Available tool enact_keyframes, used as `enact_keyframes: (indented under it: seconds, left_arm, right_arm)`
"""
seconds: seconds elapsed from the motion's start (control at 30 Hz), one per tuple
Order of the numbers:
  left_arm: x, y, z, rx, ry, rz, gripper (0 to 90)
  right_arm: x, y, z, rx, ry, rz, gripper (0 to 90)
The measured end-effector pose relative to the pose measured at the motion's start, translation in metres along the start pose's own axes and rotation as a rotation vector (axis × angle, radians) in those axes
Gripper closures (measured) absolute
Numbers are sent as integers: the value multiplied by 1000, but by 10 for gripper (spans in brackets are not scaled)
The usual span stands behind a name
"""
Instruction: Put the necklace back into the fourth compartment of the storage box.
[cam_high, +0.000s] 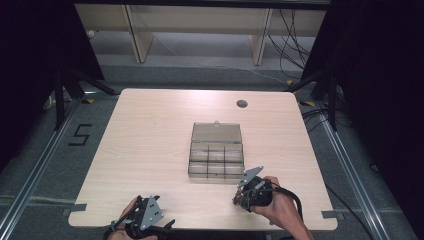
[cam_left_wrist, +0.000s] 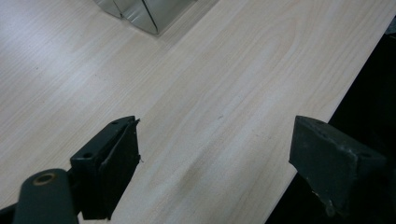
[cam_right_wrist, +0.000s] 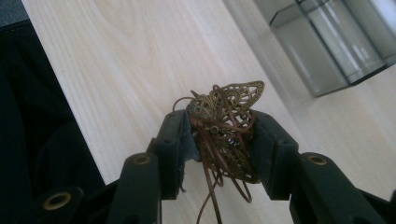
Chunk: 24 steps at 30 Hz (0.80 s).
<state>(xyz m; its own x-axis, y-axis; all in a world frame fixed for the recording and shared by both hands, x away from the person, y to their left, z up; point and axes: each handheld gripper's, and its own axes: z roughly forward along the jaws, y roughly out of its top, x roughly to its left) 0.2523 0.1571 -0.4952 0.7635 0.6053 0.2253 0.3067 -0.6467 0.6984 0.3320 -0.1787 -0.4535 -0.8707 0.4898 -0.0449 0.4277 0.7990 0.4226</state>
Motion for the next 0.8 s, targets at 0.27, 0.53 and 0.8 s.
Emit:
enact_keyframes:
  seconds: [0.27, 0.53, 0.8]
  left_arm:
    - [1, 0, -1, 1, -3, 11, 155]
    - [0, 0, 0, -6, 3, -3, 155]
    - [1, 0, -1, 0, -1, 4, 155]
  right_arm:
    - [-4, 19, -17, 3, 20, -14, 587]
    - [-8, 39, -27, 5, 36, -40, 587]
    - [-9, 60, -36, -4, 58, -68, 587]
